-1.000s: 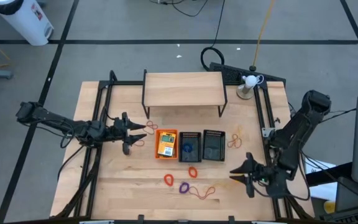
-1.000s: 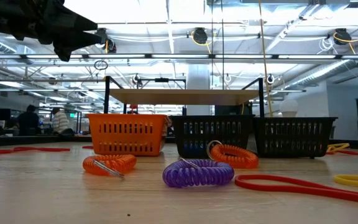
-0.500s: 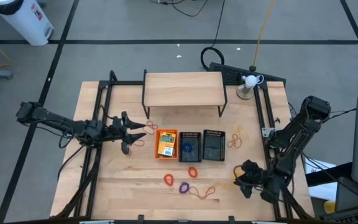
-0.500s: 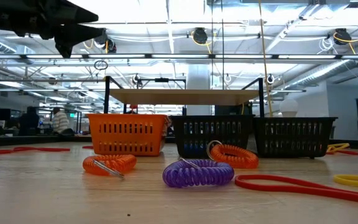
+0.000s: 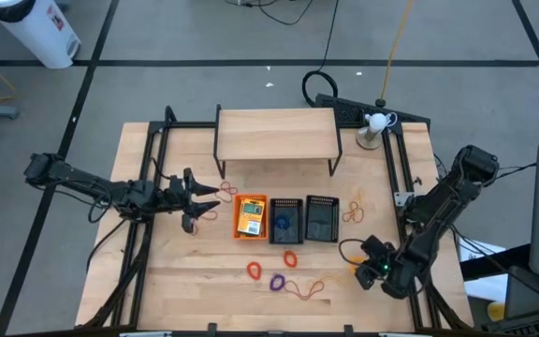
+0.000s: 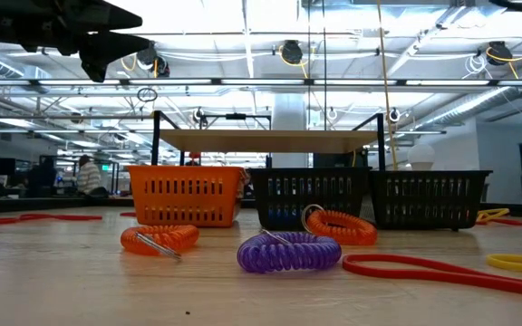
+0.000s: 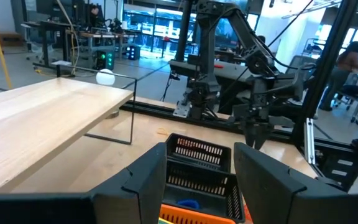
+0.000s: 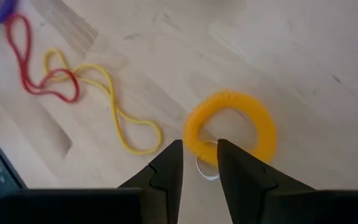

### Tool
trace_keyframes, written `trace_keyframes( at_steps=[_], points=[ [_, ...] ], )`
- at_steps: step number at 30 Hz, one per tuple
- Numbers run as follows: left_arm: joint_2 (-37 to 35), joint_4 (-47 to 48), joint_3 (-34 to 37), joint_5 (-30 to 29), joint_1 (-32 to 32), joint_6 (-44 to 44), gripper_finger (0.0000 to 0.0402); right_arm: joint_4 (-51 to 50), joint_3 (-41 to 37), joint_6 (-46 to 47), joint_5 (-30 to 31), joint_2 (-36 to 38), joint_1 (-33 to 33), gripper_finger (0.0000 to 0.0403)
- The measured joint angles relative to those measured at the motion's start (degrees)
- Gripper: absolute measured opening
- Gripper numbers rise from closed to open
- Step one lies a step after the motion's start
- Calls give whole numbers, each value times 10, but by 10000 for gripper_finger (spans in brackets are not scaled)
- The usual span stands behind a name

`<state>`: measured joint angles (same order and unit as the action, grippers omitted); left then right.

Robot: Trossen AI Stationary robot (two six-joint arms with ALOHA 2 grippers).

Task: Pick & Place Office Desk Supplies
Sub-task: Put the yellow spring keychain into the left black bin

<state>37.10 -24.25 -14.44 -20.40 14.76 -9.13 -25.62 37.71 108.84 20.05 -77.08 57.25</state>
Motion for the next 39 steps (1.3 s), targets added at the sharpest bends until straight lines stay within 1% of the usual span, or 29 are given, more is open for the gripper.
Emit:
trace_keyframes(
  at_steps=[4, 11, 17, 23, 30, 33, 37, 39],
  points=[
    [0, 0, 0, 0, 0, 0, 188, -6, 0, -2, -36, 0, -15, 89],
    [0, 0, 0, 0, 0, -1, 188, -3, 0, -25, -49, -1, -35, 89],
    [0, 0, 0, 0, 0, -1, 189, 27, 0, -40, -79, -32, -53, 89],
    [0, 1, 0, 0, 0, -4, 189, 66, 2, -58, -92, -62, -63, 89],
    [0, 1, 0, 0, 0, -4, 189, 67, 1, -62, -94, -61, -64, 87],
    [0, 1, 0, 0, 0, -4, 189, 58, 1, -61, -96, -61, -64, 67],
    [0, 1, 0, 0, 0, -4, 189, 44, 1, -64, -96, -61, -64, 14],
    [0, 1, 0, 0, 0, -6, 189, 44, 1, -71, -91, -62, -63, 10]
  ],
)
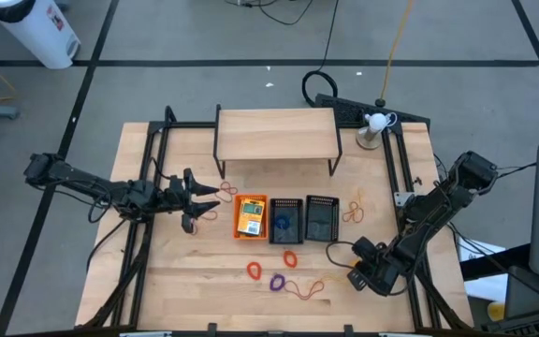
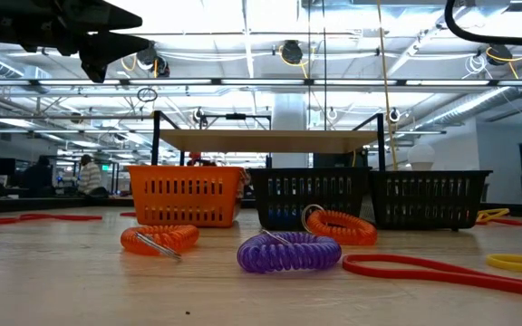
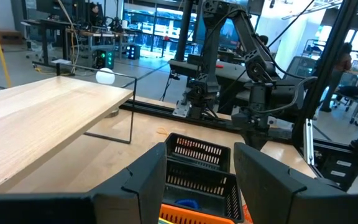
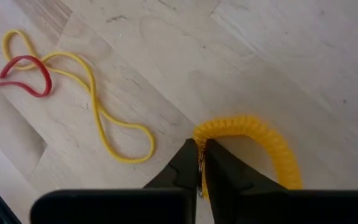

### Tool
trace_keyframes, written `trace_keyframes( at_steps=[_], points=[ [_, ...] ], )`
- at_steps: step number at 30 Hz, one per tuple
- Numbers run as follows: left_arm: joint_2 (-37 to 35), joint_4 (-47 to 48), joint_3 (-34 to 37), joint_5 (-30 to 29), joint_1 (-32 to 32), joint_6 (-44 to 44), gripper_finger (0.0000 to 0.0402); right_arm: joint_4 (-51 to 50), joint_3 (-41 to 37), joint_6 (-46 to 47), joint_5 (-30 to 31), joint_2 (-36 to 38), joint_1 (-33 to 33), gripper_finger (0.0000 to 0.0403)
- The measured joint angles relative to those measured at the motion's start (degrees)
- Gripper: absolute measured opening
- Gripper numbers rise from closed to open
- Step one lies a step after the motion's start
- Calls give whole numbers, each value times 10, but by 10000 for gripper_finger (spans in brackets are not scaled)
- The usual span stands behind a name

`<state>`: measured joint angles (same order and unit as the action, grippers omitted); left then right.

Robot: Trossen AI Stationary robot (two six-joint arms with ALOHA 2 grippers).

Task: Pick & Place Office Desk Supplies
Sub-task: Put the yellow spring keychain into the left black bin

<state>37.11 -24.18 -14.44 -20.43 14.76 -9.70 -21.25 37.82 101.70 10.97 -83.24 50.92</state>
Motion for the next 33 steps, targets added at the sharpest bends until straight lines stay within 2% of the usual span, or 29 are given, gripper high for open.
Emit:
trace_keyframes(
  at_steps=[6, 15, 20, 23, 26, 29, 33],
  points=[
    [0, 0, 0, 0, 0, -1, 189, -2, -3, -32, 68, 13, 0, 4],
    [0, 0, 0, 0, 0, 2, 189, 1, -3, -95, 134, 91, 0, 1],
    [0, 0, 0, 0, 0, 6, 189, 1, -3, -154, 197, 125, 0, 1],
    [0, 0, 0, 0, 0, 10, 189, 3, -2, -193, 255, 143, 0, 1],
    [0, 0, 0, 0, 0, 6, 189, 17, -2, -252, 335, 155, 0, 0],
    [0, -1, 0, 0, 0, -5, 189, 68, -2, -352, 398, 162, -1, 1],
    [0, -13, 0, 15, 0, -41, 189, 183, -2, -524, 433, 162, -21, 1]
  ],
)
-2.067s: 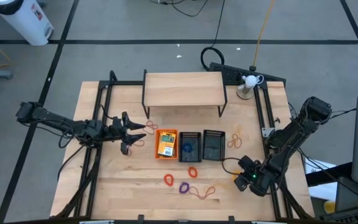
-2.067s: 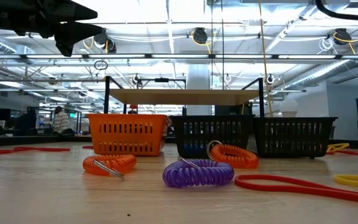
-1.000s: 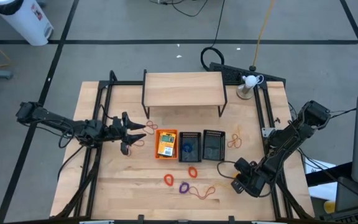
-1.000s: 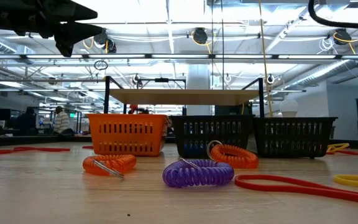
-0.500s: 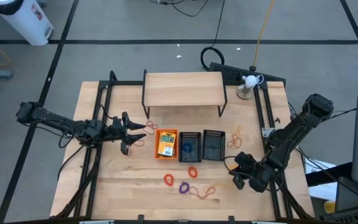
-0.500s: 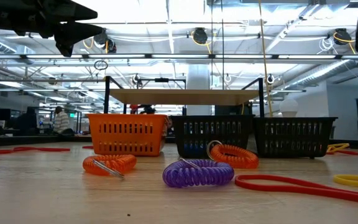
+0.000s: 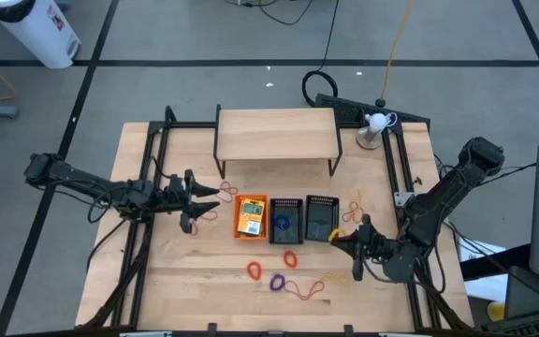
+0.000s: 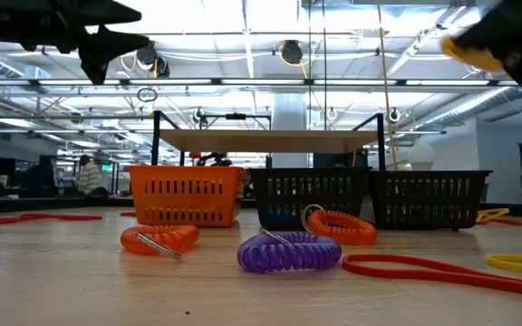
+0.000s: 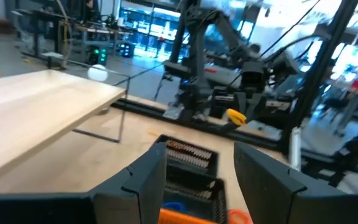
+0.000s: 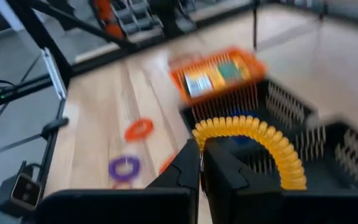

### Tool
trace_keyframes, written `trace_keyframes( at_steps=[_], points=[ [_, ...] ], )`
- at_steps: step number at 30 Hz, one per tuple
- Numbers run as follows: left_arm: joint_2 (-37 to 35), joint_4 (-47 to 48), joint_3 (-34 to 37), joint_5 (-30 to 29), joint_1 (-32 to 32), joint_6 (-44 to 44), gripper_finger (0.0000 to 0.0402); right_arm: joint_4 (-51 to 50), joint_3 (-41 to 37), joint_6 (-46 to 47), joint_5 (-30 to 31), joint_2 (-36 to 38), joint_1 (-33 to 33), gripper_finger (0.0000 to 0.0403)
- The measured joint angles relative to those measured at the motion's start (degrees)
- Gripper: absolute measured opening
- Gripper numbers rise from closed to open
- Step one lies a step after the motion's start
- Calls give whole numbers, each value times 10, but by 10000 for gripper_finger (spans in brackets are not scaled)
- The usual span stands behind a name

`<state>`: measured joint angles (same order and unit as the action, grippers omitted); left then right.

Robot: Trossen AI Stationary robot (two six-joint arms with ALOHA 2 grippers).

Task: Pick & Place Office Desk Supplies
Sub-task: Put the yellow spring keychain into the left black bin

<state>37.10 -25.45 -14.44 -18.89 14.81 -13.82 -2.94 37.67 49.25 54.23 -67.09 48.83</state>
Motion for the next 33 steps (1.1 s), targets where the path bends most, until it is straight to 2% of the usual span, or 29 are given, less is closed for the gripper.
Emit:
trace_keyframes(
  at_steps=[5, 9, 14, 18, 24, 28, 33],
  points=[
    [0, -45, 0, 22, 0, -4, 189, 133, 0, -204, -7, 0, -53, 2],
    [0, -72, 0, 48, 0, 2, 189, 181, 0, -294, -77, 0, -112, 3],
    [0, -93, 0, 84, 0, 7, 189, 185, 0, -308, -156, 0, -190, 3],
    [0, -92, 0, 85, 0, 27, 189, 188, 0, -329, -204, -3, -257, 3],
    [0, -91, 0, 84, 0, 56, 189, 235, 1, -339, -360, -42, -362, 3],
    [0, -72, 0, 84, 0, 52, 189, 294, 1, -339, -450, -91, -403, 2],
    [0, -43, 0, 84, 0, 32, 189, 344, 0, -326, -524, -143, -431, 1]
  ],
)
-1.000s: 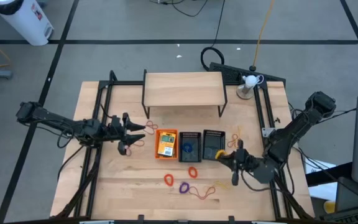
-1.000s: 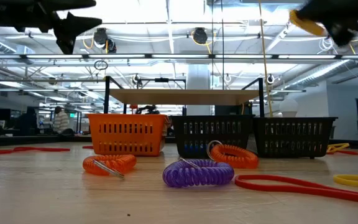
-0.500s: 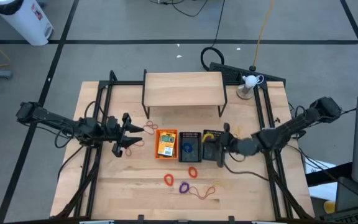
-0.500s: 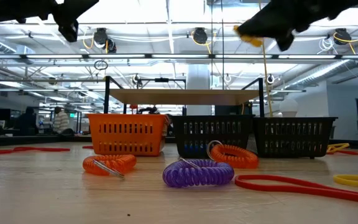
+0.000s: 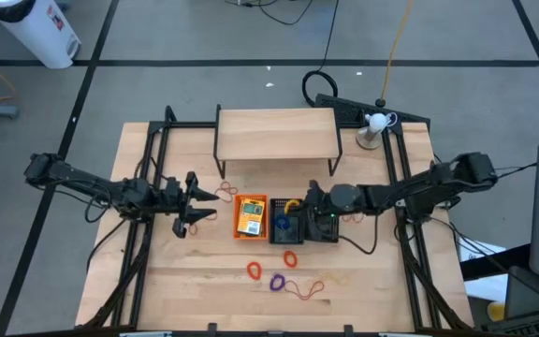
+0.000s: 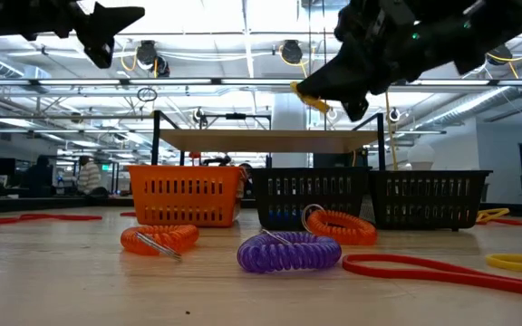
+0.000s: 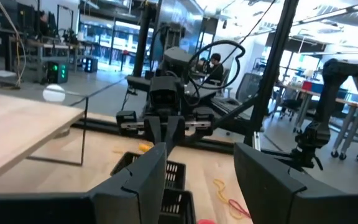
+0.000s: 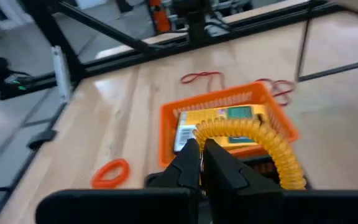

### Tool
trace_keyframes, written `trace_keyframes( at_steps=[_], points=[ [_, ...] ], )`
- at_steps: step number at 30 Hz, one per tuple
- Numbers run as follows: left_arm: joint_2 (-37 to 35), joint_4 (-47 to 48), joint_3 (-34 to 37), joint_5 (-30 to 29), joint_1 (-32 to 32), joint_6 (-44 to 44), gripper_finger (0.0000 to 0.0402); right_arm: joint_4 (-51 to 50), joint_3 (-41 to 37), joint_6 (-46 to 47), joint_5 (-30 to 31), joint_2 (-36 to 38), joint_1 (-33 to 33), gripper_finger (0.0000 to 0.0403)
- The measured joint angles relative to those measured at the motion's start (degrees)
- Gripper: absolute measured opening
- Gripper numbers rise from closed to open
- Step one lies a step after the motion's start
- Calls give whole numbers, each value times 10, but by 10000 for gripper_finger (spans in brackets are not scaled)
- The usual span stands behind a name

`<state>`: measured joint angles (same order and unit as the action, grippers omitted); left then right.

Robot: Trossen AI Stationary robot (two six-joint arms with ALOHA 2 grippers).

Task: Pick & Place Office Desk Supplies
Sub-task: Put the yellow spring keychain into the left black bin, then put the orange spring keychain into the left black bin

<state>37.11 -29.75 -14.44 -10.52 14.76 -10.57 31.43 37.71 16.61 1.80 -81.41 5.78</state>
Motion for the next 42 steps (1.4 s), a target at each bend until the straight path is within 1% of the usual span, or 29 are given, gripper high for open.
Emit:
trace_keyframes(
  at_steps=[5, 13, 19, 26, 33, 38, 42],
  points=[
    [0, 15, 0, 0, 0, -11, 189, 22, 0, 18, -50, -29, -13, 1],
    [0, 17, 0, 0, 0, -16, 188, 31, 0, 17, -50, -38, -5, 7],
    [0, 17, 0, 0, 0, -16, 189, 57, 0, -9, -50, -38, 8, 21],
    [0, 17, 0, 0, 0, -11, 189, 58, 0, -28, -51, -38, 23, 41],
    [0, 17, 0, 0, 0, -9, 189, 57, 0, -23, -51, -38, 28, 83],
    [0, 17, 0, -1, 0, 11, 189, 54, 0, -5, -51, -38, 27, 121],
    [0, 17, 0, -1, 0, 25, 189, 56, 0, -12, -51, -38, 29, 142]
  ],
)
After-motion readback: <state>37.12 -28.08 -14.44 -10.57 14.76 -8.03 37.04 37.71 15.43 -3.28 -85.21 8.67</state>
